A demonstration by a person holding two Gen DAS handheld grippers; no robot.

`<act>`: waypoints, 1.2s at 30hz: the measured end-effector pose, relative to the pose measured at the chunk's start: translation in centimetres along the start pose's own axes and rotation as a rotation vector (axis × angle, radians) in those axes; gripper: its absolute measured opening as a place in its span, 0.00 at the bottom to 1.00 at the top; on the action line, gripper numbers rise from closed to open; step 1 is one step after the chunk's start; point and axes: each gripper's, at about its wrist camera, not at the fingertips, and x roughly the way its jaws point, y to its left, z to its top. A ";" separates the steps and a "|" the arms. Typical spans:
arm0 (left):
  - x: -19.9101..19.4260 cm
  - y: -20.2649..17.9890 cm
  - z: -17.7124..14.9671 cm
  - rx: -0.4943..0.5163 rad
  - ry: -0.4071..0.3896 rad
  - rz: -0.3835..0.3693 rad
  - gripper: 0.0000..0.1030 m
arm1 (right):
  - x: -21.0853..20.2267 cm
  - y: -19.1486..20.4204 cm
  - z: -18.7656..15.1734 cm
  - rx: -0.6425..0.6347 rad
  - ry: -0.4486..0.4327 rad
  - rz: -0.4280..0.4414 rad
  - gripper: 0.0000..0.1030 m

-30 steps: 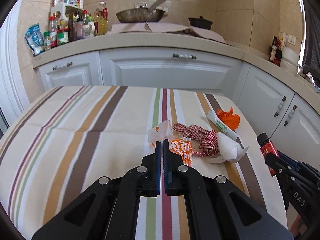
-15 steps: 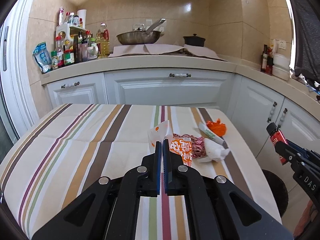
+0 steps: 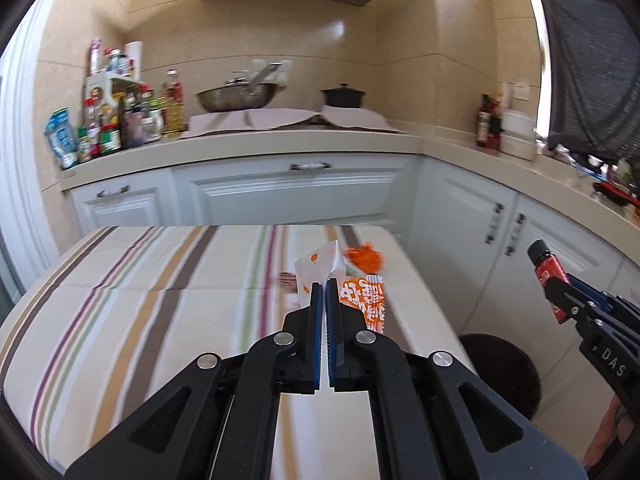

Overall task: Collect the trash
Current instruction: 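Carry the wrapper and the red can over the black bin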

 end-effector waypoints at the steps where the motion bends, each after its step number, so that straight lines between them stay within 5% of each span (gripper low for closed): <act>1: -0.1 -0.7 -0.1 0.009 0.000 -0.016 0.02 | -0.3 -0.6 -0.2 0.007 -0.002 -0.013 0.23; 17: 2.5 -12.7 -1.9 0.123 0.035 -0.220 0.02 | -2.8 -10.3 -3.0 0.119 0.003 -0.180 0.23; 36: 7.5 -19.0 -4.2 0.170 0.116 -0.237 0.03 | 0.9 -15.0 -5.8 0.152 0.044 -0.228 0.23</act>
